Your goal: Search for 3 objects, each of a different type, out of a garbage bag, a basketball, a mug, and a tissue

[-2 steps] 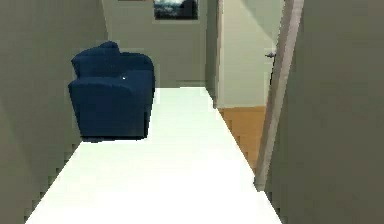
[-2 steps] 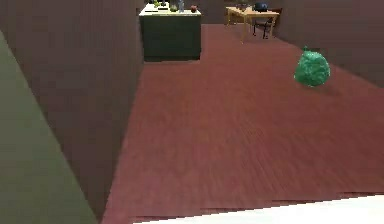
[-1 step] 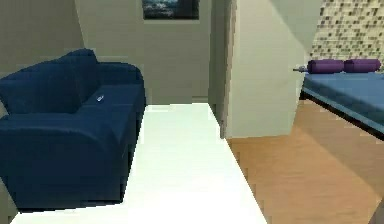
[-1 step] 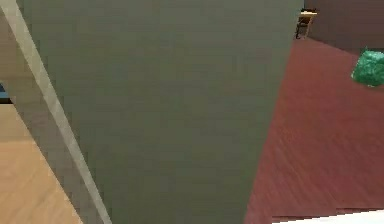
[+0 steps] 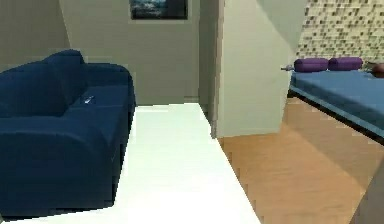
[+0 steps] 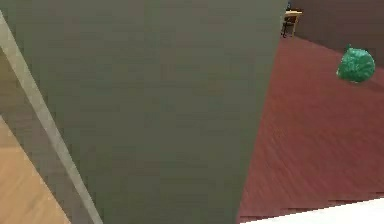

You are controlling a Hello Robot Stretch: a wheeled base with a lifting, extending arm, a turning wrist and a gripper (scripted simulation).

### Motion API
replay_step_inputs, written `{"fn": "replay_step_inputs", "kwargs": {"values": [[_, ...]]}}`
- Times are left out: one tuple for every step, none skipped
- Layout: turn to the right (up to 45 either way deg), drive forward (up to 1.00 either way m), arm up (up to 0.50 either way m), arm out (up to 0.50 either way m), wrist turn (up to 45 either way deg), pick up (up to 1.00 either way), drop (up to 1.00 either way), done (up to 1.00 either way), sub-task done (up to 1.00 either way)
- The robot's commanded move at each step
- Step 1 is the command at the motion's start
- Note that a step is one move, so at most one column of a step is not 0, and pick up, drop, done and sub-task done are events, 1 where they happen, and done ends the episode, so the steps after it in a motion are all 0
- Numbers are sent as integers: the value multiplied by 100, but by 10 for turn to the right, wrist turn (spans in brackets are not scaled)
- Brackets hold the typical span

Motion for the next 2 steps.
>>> {"fn": "replay_step_inputs", "kwargs": {"values": [[-180,0,0,0,0,0,0,0,0],[0,75,0,0,0,0,0,0,0]]}}
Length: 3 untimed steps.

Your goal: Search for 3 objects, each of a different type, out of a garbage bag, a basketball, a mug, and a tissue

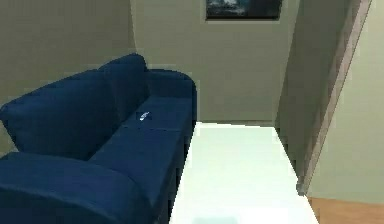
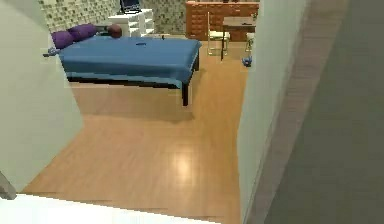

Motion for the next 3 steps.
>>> {"fn": "replay_step_inputs", "kwargs": {"values": [[450,0,0,0,0,0,0,0,0],[330,0,0,0,0,0,0,0,0],[0,25,0,0,0,0,0,0,0]]}}
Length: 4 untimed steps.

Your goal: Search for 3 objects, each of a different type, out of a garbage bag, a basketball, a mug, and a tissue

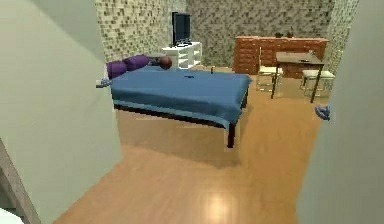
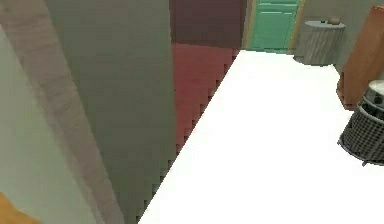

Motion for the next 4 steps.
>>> {"fn": "replay_step_inputs", "kwargs": {"values": [[60,0,0,0,0,0,0,0,0],[0,100,0,0,0,0,0,0,0],[180,0,0,0,0,0,0,0,0],[0,15,0,0,0,0,0,0,0]]}}
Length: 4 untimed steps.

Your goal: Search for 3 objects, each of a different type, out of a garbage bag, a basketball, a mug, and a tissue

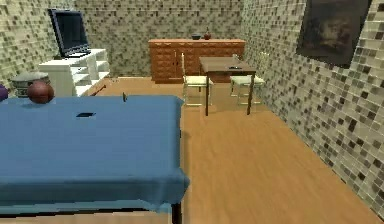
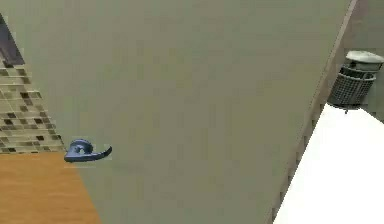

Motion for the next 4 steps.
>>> {"fn": "replay_step_inputs", "kwargs": {"values": [[150,0,0,0,0,0,0,0,0],[0,50,0,0,0,0,0,0,0],[60,0,0,0,0,0,0,0,0],[0,55,0,0,0,0,0,0,0]]}}
